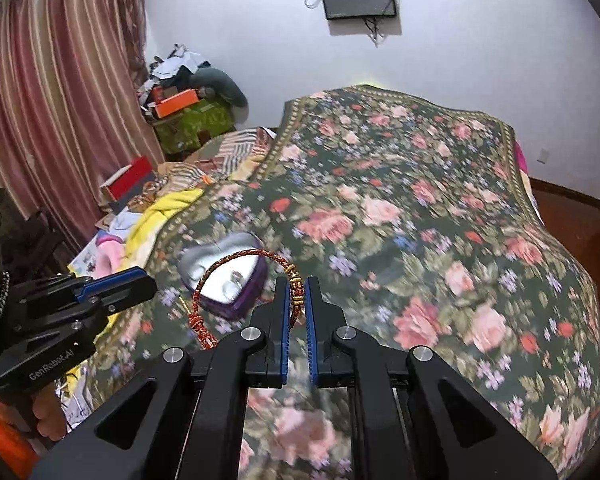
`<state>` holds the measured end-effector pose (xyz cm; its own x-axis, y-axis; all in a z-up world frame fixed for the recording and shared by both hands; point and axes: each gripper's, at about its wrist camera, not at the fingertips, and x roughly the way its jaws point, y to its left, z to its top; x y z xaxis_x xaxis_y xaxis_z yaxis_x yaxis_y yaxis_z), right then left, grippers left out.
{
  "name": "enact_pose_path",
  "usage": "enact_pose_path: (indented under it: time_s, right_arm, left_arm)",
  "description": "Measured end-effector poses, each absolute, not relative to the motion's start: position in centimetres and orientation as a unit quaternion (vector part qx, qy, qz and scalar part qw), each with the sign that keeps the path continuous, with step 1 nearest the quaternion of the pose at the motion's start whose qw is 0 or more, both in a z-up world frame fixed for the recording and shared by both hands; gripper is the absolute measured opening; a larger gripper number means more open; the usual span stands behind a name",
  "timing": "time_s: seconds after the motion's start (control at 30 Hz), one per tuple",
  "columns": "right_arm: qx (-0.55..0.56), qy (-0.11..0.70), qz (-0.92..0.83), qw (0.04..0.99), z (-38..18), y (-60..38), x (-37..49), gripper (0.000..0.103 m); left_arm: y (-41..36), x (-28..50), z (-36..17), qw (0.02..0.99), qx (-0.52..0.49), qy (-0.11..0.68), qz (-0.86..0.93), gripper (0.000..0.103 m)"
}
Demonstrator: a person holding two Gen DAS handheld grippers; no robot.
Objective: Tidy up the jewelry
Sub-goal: 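Carry the charm and the orange bracelet over the heart tin and lower them inside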
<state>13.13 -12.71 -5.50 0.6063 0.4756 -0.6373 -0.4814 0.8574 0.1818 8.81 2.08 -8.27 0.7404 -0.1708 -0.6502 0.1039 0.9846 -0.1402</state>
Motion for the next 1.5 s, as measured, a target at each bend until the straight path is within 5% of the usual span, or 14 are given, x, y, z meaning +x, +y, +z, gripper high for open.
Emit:
enact_pose_path:
  time_s: [1.5]
  right_arm:
    - [-0.085, 0.406, 0.316, 0.853, -10.9, -2.4, 19.2, 0.006]
  left_arm:
    - [8.2, 15.8, -10.6, 0.931, -0.074, 0.355, -0.033, 0.011]
